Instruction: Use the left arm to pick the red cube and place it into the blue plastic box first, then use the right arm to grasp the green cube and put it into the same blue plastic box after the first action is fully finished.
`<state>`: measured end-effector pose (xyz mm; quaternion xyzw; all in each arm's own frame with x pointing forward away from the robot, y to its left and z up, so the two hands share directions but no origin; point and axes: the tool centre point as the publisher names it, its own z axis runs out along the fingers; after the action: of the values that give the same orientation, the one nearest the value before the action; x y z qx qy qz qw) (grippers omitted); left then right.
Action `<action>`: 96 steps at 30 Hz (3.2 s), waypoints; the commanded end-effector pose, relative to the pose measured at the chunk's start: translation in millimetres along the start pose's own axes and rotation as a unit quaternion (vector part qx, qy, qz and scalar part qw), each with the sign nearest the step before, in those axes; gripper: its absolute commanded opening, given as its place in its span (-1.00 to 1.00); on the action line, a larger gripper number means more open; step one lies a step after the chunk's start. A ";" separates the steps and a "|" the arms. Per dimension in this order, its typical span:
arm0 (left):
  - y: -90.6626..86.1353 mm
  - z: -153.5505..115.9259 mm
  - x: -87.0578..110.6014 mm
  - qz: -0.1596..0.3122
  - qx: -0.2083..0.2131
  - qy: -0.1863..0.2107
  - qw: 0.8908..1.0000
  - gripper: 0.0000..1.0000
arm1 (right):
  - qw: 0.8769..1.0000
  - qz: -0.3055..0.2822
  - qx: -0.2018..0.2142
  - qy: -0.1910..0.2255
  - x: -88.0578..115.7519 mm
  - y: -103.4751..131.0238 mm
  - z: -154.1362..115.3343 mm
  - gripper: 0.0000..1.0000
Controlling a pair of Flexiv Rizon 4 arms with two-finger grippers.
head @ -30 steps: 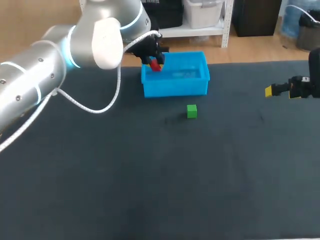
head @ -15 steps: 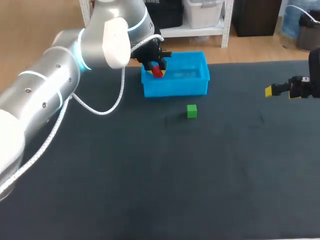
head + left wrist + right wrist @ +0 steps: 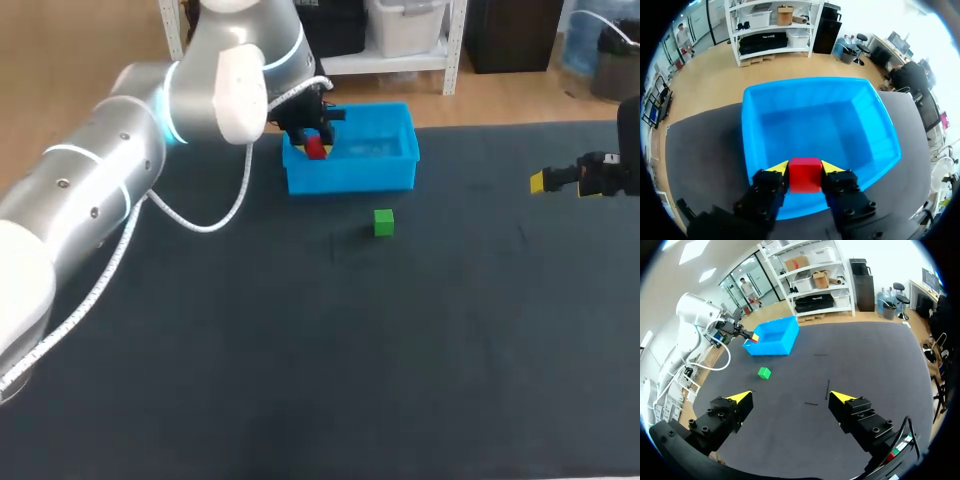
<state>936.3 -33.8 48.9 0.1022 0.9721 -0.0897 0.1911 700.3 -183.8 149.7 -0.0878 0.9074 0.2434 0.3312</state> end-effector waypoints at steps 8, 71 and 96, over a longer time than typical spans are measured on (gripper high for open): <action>-8.4 1.2 -15.1 0.000 -0.002 0.081 0.997 1.00 | 1.000 0.000 0.000 0.000 0.0 -0.4 -0.2 1.00; 26.1 -170.9 140.8 0.103 0.058 -0.143 0.983 1.00 | 1.000 0.000 0.000 0.000 0.0 -0.4 -0.2 1.00; 43.8 -185.4 190.5 0.128 0.113 -0.170 0.971 1.00 | 1.000 0.000 0.000 0.000 0.0 -0.4 -0.2 1.00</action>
<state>713.2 73.8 138.0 0.2443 0.9266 -0.1519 0.2421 700.3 -183.8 149.7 -0.0878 0.9074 0.2434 0.3312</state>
